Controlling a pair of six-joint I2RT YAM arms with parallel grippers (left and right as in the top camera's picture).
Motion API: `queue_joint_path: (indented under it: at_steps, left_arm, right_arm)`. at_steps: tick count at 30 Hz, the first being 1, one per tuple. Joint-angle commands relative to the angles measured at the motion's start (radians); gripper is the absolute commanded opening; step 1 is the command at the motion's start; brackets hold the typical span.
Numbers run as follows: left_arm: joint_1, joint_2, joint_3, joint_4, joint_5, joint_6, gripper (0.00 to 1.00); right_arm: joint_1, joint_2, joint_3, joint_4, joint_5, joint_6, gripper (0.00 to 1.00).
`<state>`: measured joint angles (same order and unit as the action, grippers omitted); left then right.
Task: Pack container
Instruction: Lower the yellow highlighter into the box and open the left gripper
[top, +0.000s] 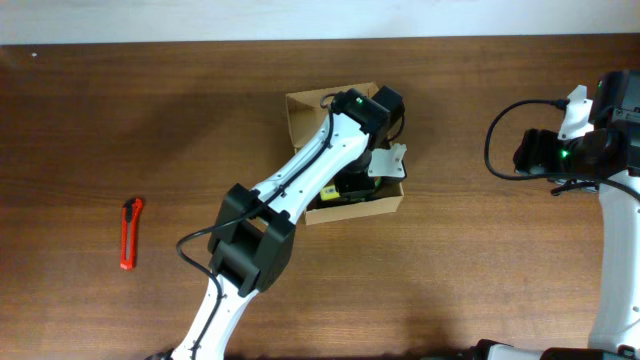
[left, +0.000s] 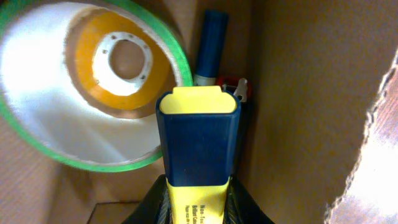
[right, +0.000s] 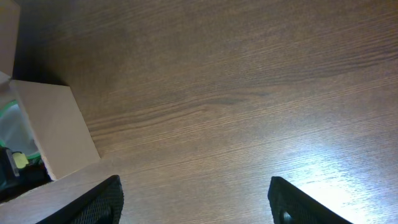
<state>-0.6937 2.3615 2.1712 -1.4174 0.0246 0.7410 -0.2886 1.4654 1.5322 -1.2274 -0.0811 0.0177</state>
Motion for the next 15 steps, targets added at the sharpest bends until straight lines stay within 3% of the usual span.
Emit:
queue_joint_path:
  at_steps: [1, 6, 7, 8, 10, 11, 15]
  left_arm:
    - [-0.005, 0.05, 0.009, -0.011, 0.041, 0.012, 0.01]
    - [-0.006, 0.058, 0.009, -0.004, 0.046, 0.012, 0.02]
    - [-0.006, 0.058, 0.009, -0.003, 0.036, -0.005, 0.13]
    - [-0.006, 0.058, 0.009, 0.002, 0.031, -0.019, 0.31]
    - [-0.006, 0.058, 0.009, 0.004, 0.027, -0.022, 0.95]
    - [-0.006, 0.058, 0.009, 0.009, 0.009, -0.039, 1.0]
    - [-0.006, 0.058, 0.045, 0.012, -0.042, -0.078, 1.0]
  right_arm:
    - [-0.006, 0.0, -0.005, 0.002, -0.018, -0.006, 0.75]
    - [-0.006, 0.0, -0.005, 0.001, -0.018, -0.006, 0.75]
    - [-0.006, 0.0, -0.005, 0.0, -0.021, -0.006, 0.75]
    - [-0.006, 0.0, -0.005, -0.001, -0.021, -0.006, 0.75]
    - [-0.006, 0.0, -0.005, -0.003, -0.021, -0.006, 0.75]
    - [-0.006, 0.0, -0.005, -0.003, -0.021, -0.006, 0.75]
    - [-0.006, 0.0, -0.005, -0.003, -0.021, -0.006, 0.75]
